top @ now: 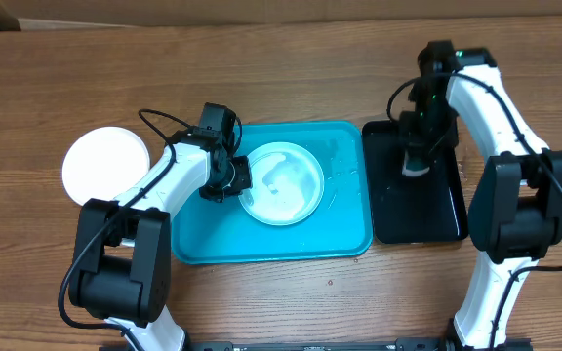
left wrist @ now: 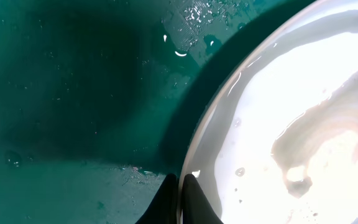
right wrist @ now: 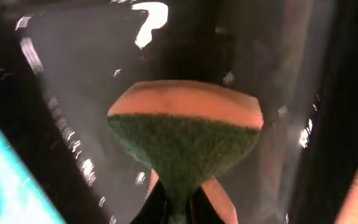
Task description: Clean dirty plates on tray and stack at the side
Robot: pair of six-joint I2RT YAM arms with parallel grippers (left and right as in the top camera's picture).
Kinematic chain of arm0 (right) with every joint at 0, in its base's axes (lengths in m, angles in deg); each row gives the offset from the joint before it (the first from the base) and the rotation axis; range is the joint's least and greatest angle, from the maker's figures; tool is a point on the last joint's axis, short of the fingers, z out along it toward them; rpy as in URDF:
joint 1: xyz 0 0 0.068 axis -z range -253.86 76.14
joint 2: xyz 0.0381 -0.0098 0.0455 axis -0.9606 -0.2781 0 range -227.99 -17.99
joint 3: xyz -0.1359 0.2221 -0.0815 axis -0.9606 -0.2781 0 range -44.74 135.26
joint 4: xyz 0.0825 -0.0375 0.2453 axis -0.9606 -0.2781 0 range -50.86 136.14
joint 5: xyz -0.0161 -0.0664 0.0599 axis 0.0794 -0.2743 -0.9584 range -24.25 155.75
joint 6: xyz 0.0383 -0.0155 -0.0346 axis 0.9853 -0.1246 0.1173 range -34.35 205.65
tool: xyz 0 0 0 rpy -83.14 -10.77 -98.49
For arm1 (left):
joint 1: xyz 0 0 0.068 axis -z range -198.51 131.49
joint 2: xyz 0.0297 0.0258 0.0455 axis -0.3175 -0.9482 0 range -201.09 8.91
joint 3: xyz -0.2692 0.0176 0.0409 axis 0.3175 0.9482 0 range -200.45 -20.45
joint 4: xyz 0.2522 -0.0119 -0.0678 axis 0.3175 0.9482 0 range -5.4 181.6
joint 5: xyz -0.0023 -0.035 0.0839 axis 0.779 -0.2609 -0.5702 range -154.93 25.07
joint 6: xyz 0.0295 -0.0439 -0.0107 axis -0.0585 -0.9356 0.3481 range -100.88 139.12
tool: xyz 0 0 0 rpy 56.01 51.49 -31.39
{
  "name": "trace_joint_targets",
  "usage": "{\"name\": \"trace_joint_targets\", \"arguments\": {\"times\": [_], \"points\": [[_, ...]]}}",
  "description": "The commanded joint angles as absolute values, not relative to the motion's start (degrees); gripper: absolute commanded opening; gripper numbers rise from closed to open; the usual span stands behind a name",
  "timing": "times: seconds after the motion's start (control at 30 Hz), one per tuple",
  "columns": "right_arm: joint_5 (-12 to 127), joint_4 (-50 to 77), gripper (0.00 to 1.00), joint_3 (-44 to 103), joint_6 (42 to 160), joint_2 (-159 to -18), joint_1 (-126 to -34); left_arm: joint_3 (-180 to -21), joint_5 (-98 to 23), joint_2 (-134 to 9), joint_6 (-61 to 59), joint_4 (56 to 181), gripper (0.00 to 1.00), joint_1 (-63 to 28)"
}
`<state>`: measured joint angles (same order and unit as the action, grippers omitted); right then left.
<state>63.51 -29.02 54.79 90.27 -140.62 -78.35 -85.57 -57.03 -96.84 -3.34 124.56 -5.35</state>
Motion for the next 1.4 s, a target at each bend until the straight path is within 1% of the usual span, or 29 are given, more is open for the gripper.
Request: {"name": "trace_joint_targets", "arguments": {"times": [0.0,0.03,0.07,0.13,0.17,0.2,0.3,0.43,0.53,0.6,0.77,0.87,0.9,0.93,0.97,1.07,1.23,1.37], "points": [[67.75,-25.48,0.04,51.11,91.91,-139.09,-78.43,-85.09,-57.0,-95.2,-3.58,124.43,0.04,-5.0],[68.47,-24.32,0.13,50.3,91.87,-139.09,-78.43,-85.09,-57.03,-95.2,-3.58,124.41,0.04,-5.0],[68.51,-23.82,0.34,50.09,91.84,-139.09,-78.43,-85.09,-57.03,-95.2,-3.58,124.41,0.04,-5.0],[68.45,-23.62,0.68,50.17,91.87,-139.06,-78.43,-85.09,-57.0,-95.2,-3.58,124.37,0.04,-5.0],[68.23,-23.9,0.76,50.74,91.84,-139.06,-78.43,-85.09,-57.0,-95.2,-3.58,124.37,0.04,-5.0],[67.71,-24.52,0.78,51.81,91.87,-139.06,-78.43,-85.09,-57.0,-95.2,-3.58,124.37,0.05,-5.0],[64.93,-26.83,0.78,55.97,91.89,-139.06,-78.02,-85.09,-57.0,-95.2,-3.62,124.37,0.09,-5.0],[63.99,-29.48,0.77,61.12,91.91,-139.06,-77.25,-85.09,-57.0,-95.2,-3.62,124.39,0.12,-5.0],[65.06,-29.59,0.78,63.92,94.77,-139.04,-75.64,-85.09,-57.07,-95.22,-3.6,124.37,0.22,-5.0],[65.02,-28.47,0.79,64.91,97.22,-139.06,-73.56,-85.02,-57.44,-95.22,-3.6,124.45,0.25,-4.97],[64.6,-26.99,0.79,65.1,100.7,-139.09,-66.63,-84.98,-57.66,-95.33,-3.62,124.56,0.25,-4.97],[64.6,-27.18,0.84,65.1,100.7,-139.09,-62.44,-84.98,-57.66,-95.97,-4.28,124.45,0.25,-4.93],[64.6,-27.31,0.86,65.08,100.7,-139.09,-61.21,-84.98,-57.64,-96.19,-4.45,124.41,0.25,-4.93],[64.6,-27.56,0.91,65.04,100.7,-139.09,-60.07,-84.98,-57.66,-96.45,-4.87,124.39,0.25,-4.93],[64.6,-27.9,1.0,64.99,100.7,-139.09,-58.89,-84.98,-57.64,-96.6,-4.91,124.37,0.24,-4.93],[64.6,-27.6,1.0,64.99,100.7,-139.09,-56.29,-84.98,-57.64,-96.71,-4.91,124.34,0.22,-4.93],[64.6,-27.36,1.0,64.99,100.7,-139.09,-53.41,-84.98,-57.64,-96.71,-5.02,124.39,0.21,-4.93],[64.6,-27.36,1.0,64.99,100.7,-139.09,-52.93,-84.98,-57.7,-96.73,-5.37,124.43,0.15,-4.69]]}}
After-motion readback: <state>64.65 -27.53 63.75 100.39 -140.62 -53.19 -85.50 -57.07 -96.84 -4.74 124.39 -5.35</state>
